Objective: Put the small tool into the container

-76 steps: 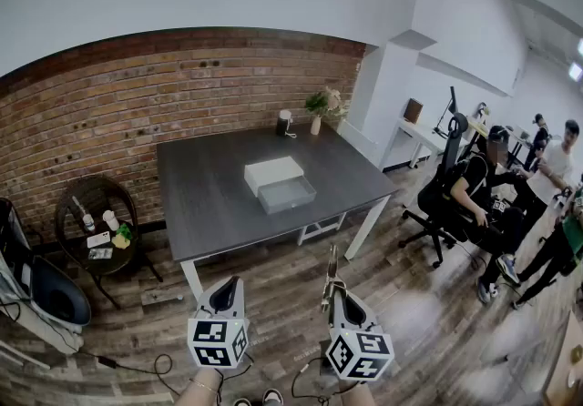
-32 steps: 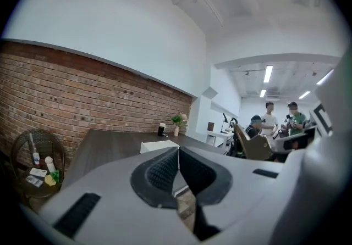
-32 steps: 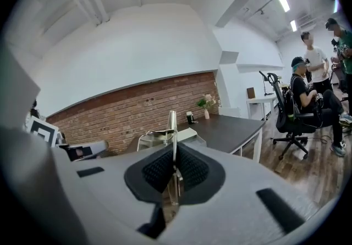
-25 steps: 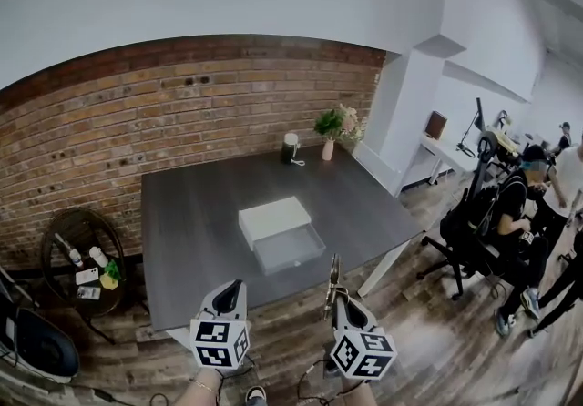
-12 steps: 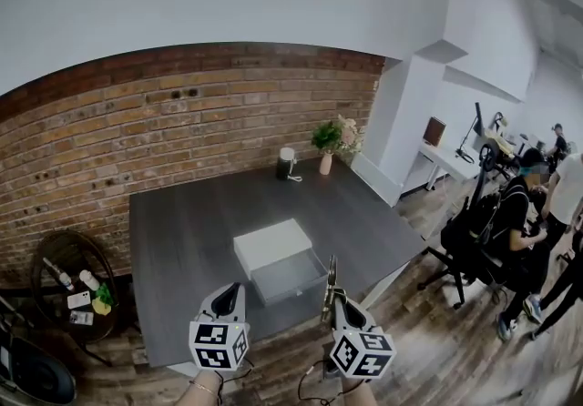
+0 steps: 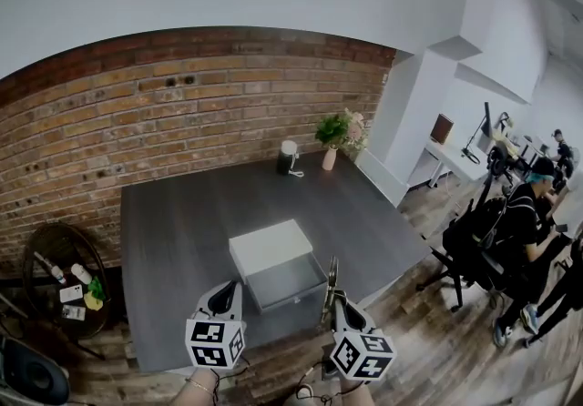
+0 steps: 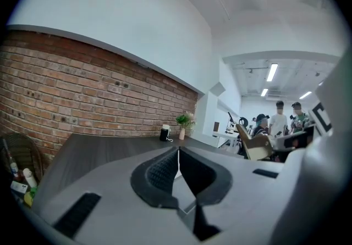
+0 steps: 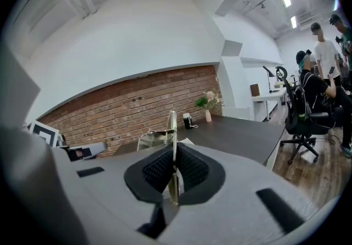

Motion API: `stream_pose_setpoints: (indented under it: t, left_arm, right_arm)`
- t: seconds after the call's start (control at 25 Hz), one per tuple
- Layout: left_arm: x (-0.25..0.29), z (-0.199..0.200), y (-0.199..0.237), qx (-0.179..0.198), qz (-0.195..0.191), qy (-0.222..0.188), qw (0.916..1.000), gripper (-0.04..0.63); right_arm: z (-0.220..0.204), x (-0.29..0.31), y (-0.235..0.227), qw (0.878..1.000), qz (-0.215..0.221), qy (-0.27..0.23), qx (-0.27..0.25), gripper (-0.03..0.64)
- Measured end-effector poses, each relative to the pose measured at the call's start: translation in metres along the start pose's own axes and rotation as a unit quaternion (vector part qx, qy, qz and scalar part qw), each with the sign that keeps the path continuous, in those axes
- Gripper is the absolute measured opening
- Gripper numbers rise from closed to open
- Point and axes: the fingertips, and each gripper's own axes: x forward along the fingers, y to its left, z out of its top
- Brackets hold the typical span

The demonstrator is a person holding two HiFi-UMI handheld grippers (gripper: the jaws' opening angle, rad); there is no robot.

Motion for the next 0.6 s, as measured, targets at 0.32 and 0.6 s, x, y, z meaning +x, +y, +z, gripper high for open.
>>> stream_pose_setpoints:
  t: [0.32,0.6]
  left_arm:
    - [0.037,-0.004,0.023,-0.014,0.065,-0.004,0.9978,0.008]
    - [0.07,0.004,0.019,-0.044,0.142,-0.011,0.9888,0.008]
  right_arm:
    - [0.009,0.06,-0.027,0.999,0.042,0.026,-0.017,0.005]
    - [0.05,0.118,-0.06,0.993,0.103,0.037,-0.044,0.005]
